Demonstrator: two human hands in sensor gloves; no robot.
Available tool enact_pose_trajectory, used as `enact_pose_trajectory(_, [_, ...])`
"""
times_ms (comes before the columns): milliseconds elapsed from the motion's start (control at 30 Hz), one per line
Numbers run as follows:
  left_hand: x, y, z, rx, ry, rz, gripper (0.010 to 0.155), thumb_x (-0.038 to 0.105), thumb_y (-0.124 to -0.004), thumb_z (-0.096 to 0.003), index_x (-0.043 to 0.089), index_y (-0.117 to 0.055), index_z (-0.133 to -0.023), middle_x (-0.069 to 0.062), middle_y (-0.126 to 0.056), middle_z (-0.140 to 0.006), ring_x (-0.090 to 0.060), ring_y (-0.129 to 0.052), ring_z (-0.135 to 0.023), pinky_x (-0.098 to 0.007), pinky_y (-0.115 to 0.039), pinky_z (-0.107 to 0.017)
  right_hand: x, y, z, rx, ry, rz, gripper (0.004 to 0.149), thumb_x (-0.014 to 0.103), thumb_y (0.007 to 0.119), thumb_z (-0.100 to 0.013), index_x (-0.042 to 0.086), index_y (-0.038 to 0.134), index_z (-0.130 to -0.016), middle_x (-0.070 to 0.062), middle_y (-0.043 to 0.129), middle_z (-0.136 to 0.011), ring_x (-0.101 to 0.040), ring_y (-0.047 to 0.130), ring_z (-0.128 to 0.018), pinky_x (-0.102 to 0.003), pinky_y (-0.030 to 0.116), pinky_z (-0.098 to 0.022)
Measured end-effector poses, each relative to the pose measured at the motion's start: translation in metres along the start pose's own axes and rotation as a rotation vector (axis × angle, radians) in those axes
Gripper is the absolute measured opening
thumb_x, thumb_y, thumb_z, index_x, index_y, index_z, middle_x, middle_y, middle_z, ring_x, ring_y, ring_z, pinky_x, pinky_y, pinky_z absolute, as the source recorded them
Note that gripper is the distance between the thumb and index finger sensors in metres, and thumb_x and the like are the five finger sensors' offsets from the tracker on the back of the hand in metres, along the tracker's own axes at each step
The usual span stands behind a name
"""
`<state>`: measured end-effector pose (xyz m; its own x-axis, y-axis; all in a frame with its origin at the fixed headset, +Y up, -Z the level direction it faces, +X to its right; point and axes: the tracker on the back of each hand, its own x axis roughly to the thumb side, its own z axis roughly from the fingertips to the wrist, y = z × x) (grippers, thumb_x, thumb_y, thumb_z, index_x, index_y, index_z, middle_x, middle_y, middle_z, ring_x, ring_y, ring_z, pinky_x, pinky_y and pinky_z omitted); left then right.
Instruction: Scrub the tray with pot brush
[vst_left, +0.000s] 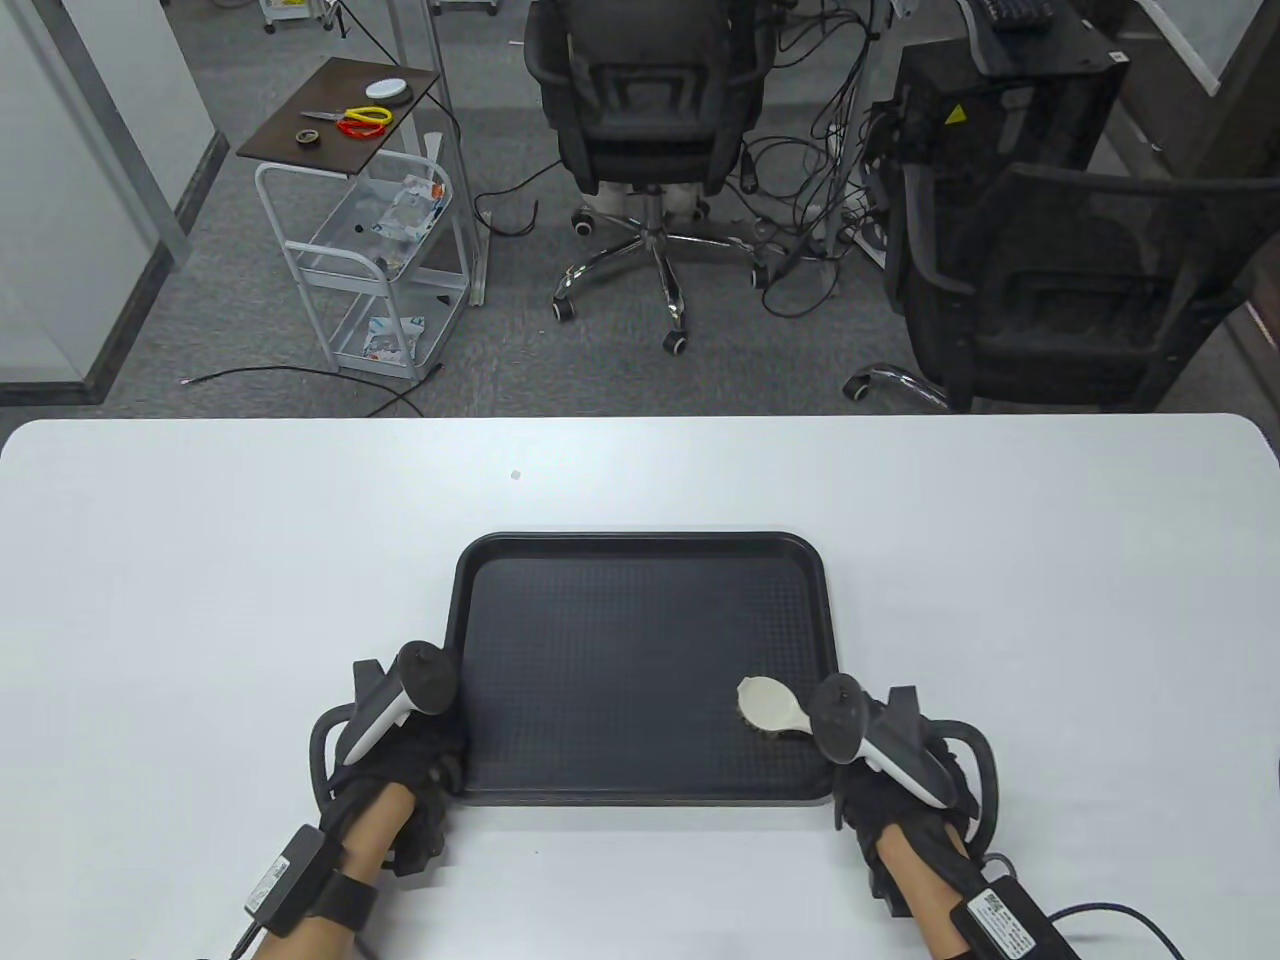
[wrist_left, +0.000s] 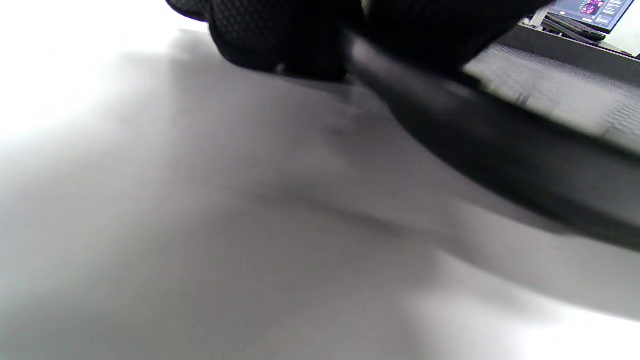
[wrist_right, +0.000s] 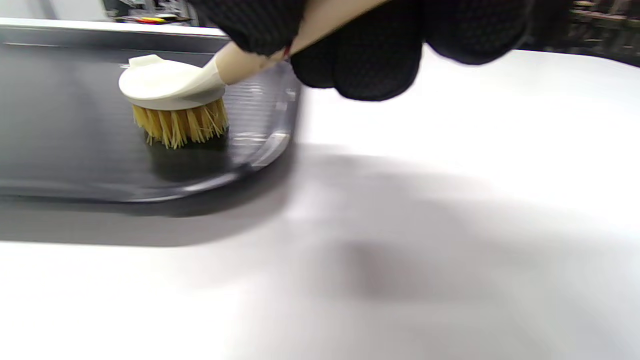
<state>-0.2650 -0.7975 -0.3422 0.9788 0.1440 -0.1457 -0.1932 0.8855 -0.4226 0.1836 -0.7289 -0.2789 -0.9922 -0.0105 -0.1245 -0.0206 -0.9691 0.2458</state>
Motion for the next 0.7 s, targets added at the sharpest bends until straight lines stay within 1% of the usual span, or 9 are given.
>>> enact_pose_trajectory(67, [0.000, 0.000, 0.000, -0.001, 0.000, 0.001, 0.076, 0.044, -0.074, -0.0490, 0.034, -0.027, -0.107, -0.002, -0.070, -0.080, -0.022, -0.074, -0.070, -0.052, -0.044, -0.078, -0.012, -0.002, -0.001, -0.003, 0.032, 0.010, 0.052, 0.023, 0.080, -0.047, 0.029, 0.072, -0.098, -0.009, 0.079, -0.095, -0.028, 0.091, -0.070, -0.051, 0.077, -0.053])
enact_pose_trajectory(133, [0.000, 0.000, 0.000, 0.000, 0.000, 0.000, 0.076, 0.044, -0.074, -0.0489, 0.034, -0.027, -0.107, -0.002, -0.070, -0.080, -0.022, -0.074, -0.070, -0.052, -0.044, -0.078, -0.012, -0.003, -0.002, 0.013, 0.017, -0.022, 0.052, 0.023, 0.080, -0.047, 0.029, 0.072, -0.098, -0.009, 0.079, -0.095, -0.029, 0.091, -0.070, -0.051, 0.076, -0.053])
enact_pose_trajectory(200, [0.000, 0.000, 0.000, 0.001, 0.001, -0.002, 0.076, 0.044, -0.074, -0.0489, 0.034, -0.027, -0.107, -0.002, -0.070, -0.080, -0.022, -0.074, -0.070, -0.052, -0.044, -0.078, -0.003, -0.007, 0.001, -0.009, 0.005, 0.004, 0.052, 0.023, 0.080, -0.048, 0.028, 0.071, -0.099, -0.010, 0.078, -0.095, -0.029, 0.090, -0.070, -0.051, 0.076, -0.053])
enact_pose_trajectory(267, [0.000, 0.000, 0.000, 0.001, 0.002, -0.003, 0.076, 0.044, -0.074, -0.0490, 0.034, -0.027, -0.107, -0.002, -0.070, -0.080, -0.022, -0.074, -0.070, -0.052, -0.044, -0.078, 0.013, -0.014, 0.005, -0.040, -0.042, 0.024, 0.053, 0.024, 0.080, -0.048, 0.028, 0.070, -0.100, -0.009, 0.078, -0.096, -0.028, 0.090, -0.070, -0.050, 0.076, -0.052])
enact_pose_trajectory(400, [0.000, 0.000, 0.000, 0.000, 0.001, -0.002, 0.076, 0.044, -0.074, -0.0490, 0.034, -0.027, -0.107, -0.002, -0.070, -0.080, -0.022, -0.074, -0.070, -0.052, -0.044, -0.078, 0.057, -0.026, 0.017, -0.086, -0.162, -0.010, 0.053, 0.024, 0.079, -0.048, 0.029, 0.070, -0.100, -0.009, 0.078, -0.096, -0.028, 0.090, -0.070, -0.050, 0.076, -0.053])
enact_pose_trajectory(467, [0.001, 0.000, 0.000, 0.001, 0.001, -0.003, 0.076, 0.044, -0.074, -0.0490, 0.034, -0.027, -0.107, -0.002, -0.070, -0.080, -0.022, -0.074, -0.070, -0.052, -0.044, -0.078, 0.092, -0.029, 0.022, -0.110, -0.241, -0.014, 0.053, 0.024, 0.079, -0.048, 0.029, 0.069, -0.100, -0.009, 0.077, -0.096, -0.028, 0.090, -0.071, -0.050, 0.076, -0.053])
enact_pose_trajectory(567, [0.001, 0.000, 0.000, 0.001, 0.001, -0.004, 0.076, 0.044, -0.074, -0.0490, 0.034, -0.027, -0.107, -0.002, -0.070, -0.080, -0.022, -0.074, -0.070, -0.052, -0.044, -0.078, 0.134, -0.027, 0.028, -0.111, -0.329, -0.035, 0.053, 0.025, 0.079, -0.049, 0.029, 0.068, -0.101, -0.008, 0.077, -0.097, -0.027, 0.089, -0.071, -0.050, 0.076, -0.053])
enact_pose_trajectory(700, [0.001, 0.000, 0.000, -0.002, -0.001, -0.003, 0.076, 0.044, -0.074, -0.0489, 0.034, -0.027, -0.107, -0.002, -0.070, -0.080, -0.022, -0.074, -0.070, -0.052, -0.044, -0.078, 0.184, -0.015, 0.032, -0.086, -0.418, -0.035, 0.054, 0.024, 0.078, -0.049, 0.029, 0.067, -0.101, -0.008, 0.076, -0.097, -0.027, 0.089, -0.072, -0.050, 0.075, -0.054])
